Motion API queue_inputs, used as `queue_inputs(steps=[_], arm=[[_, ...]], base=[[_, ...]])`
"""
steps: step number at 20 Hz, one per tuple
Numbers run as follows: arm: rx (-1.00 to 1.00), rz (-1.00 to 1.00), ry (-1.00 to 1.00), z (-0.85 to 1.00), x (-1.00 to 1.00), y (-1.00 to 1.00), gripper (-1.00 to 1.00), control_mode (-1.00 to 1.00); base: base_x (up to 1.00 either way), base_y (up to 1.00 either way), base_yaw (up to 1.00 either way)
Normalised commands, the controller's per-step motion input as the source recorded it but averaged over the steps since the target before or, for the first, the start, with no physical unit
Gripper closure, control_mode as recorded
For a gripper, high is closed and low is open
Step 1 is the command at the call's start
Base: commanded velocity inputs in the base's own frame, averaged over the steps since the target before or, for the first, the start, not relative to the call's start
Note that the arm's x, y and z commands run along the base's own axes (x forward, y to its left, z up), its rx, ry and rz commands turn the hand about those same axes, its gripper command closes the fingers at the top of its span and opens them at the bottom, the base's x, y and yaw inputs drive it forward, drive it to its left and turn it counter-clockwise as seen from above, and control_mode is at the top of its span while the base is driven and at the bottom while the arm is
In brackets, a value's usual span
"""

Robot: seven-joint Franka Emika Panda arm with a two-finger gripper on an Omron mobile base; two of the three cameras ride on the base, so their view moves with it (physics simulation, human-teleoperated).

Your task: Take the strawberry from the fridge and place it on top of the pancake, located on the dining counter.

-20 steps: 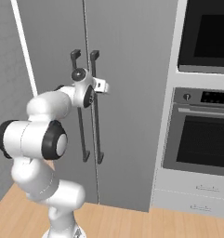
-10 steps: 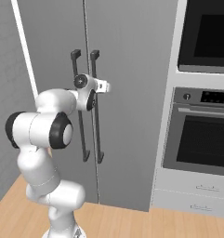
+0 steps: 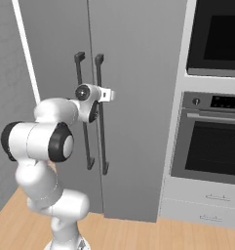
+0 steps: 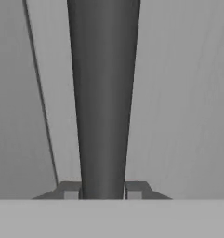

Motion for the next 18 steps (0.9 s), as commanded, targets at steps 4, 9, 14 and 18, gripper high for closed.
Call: queue_inputs(steps=[4, 9, 14, 18], arm=[[0.1, 0.0, 0.09, 0.16, -0.99, -0.77, 1.0, -1.0], [0.11, -0.04, 0.22, 0.27, -1.0, -0.95, 1.0, -1.0], [0.08, -0.04, 0.24, 0.25, -0.98, -0.93, 1.0, -1.0], [0.11, -0.05, 0.21, 0.06, -0.99, -0.99, -1.0, -1.0]], base=[[0.0, 0.0, 0.0], [0.0, 0.0, 0.0], [0.0, 0.0, 0.0], [0.0, 0.0, 0.0]])
